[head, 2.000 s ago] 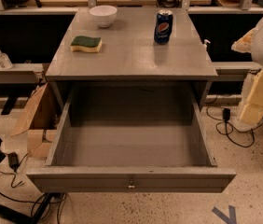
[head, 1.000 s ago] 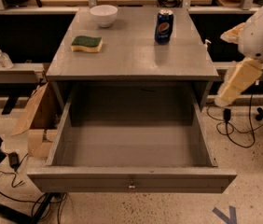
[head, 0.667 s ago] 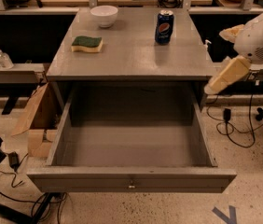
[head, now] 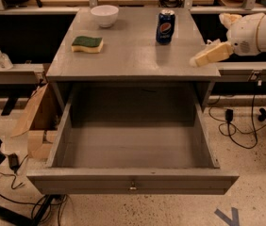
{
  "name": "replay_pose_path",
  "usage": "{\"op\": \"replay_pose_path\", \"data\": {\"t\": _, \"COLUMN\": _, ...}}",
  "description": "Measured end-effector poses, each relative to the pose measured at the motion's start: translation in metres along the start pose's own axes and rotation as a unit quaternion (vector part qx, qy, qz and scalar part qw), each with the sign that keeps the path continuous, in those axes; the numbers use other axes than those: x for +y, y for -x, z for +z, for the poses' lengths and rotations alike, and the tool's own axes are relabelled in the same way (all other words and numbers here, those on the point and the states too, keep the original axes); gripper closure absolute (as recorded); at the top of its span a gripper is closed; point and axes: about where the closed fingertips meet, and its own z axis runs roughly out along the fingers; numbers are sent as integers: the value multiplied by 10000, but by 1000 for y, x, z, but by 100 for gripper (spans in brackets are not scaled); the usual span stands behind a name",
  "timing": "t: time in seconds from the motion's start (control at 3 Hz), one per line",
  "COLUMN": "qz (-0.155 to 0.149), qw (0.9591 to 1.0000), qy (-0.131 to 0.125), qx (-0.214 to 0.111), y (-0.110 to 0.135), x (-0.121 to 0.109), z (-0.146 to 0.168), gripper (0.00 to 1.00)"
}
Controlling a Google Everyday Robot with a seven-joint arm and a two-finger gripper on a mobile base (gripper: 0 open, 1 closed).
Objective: Place pepsi can into top drawer
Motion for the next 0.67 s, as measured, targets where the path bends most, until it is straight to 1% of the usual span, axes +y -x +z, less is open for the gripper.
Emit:
{"op": "replay_pose_path", "data": {"t": 0.33, "qz": 69, "qw": 9998, "qy": -106, "qx": -160, "y": 1, "x": -9, "z": 8, "gripper": 0}}
{"op": "replay_pose_path", "data": {"t": 0.67, "qz": 95, "qw": 9996, "qy": -112, "qx": -230, "y": 1, "x": -10, "z": 13, "gripper": 0}}
